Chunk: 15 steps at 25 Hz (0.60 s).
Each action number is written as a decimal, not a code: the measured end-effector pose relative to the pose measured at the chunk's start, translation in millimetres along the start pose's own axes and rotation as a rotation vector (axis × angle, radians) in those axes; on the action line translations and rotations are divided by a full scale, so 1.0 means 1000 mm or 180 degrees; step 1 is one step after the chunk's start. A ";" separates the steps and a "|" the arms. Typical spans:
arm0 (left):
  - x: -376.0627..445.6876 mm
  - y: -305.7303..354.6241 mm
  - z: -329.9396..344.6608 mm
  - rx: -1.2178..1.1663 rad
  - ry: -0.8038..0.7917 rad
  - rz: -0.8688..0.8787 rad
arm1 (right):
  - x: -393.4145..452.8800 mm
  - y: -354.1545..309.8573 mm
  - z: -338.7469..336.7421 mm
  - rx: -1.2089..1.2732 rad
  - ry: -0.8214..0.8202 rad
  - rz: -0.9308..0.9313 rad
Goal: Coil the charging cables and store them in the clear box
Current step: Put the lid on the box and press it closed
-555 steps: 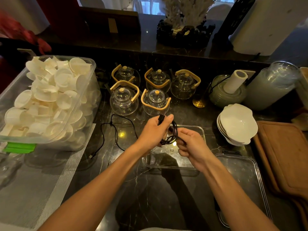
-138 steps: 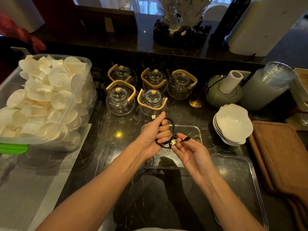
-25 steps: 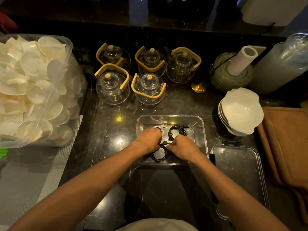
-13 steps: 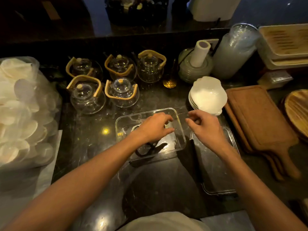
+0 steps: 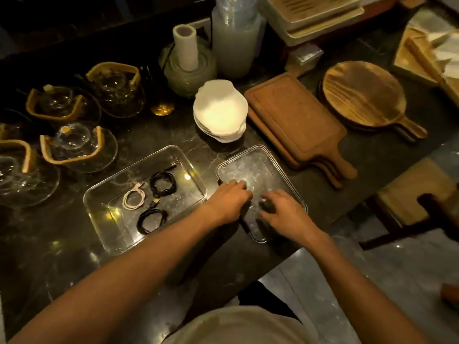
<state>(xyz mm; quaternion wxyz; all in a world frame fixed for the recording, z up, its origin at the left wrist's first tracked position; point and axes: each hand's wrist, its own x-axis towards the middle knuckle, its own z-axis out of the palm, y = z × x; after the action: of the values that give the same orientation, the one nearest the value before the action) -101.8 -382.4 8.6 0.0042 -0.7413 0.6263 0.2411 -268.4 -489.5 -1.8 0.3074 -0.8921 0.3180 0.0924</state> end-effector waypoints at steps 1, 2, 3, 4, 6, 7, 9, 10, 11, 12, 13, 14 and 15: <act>0.001 0.003 0.004 0.0134 -0.0099 -0.0020 | -0.007 0.006 0.008 -0.0086 -0.0112 -0.0001; 0.001 0.004 0.007 0.0272 -0.0163 -0.0039 | -0.014 0.010 0.014 -0.0146 -0.0179 -0.0027; 0.002 0.005 0.008 0.0397 -0.0200 -0.0039 | -0.019 0.013 0.020 -0.0180 -0.0199 -0.0074; 0.003 0.006 0.008 0.0485 -0.0223 -0.0017 | -0.023 0.016 0.025 -0.0210 -0.0187 -0.0126; 0.003 0.004 0.007 0.0527 -0.0244 0.0049 | -0.026 0.018 0.033 -0.0270 -0.0147 -0.0191; 0.003 0.002 0.006 0.0515 -0.0251 0.0082 | -0.027 0.018 0.035 -0.0281 -0.0136 -0.0187; 0.003 -0.002 0.005 0.0479 -0.0238 0.0149 | -0.027 0.015 0.038 -0.0333 -0.0094 -0.0199; 0.003 -0.004 0.005 0.0432 -0.0214 0.0200 | -0.027 0.013 0.039 -0.0405 -0.0037 -0.0237; 0.001 -0.006 0.004 0.0333 -0.0169 0.0260 | -0.027 0.010 0.039 -0.0503 0.0043 -0.0291; 0.000 -0.007 0.001 0.0165 -0.0084 0.0325 | -0.027 0.006 0.037 -0.0608 0.0151 -0.0340; -0.002 -0.007 -0.003 -0.0057 0.0045 0.0390 | -0.028 0.003 0.034 -0.0712 0.0288 -0.0388; -0.004 -0.008 -0.009 -0.0284 0.0210 0.0466 | -0.030 0.000 0.030 -0.0803 0.0463 -0.0445; -0.005 -0.009 -0.016 -0.0475 0.0403 0.0564 | -0.032 0.000 0.026 -0.0879 0.0666 -0.0505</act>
<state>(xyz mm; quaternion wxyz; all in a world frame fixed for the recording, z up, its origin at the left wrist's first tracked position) -88.9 -380.5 21.9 -0.1117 -0.6951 0.6687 0.2392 -292.9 -457.5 -10.7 0.1536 -0.9528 0.2613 0.0174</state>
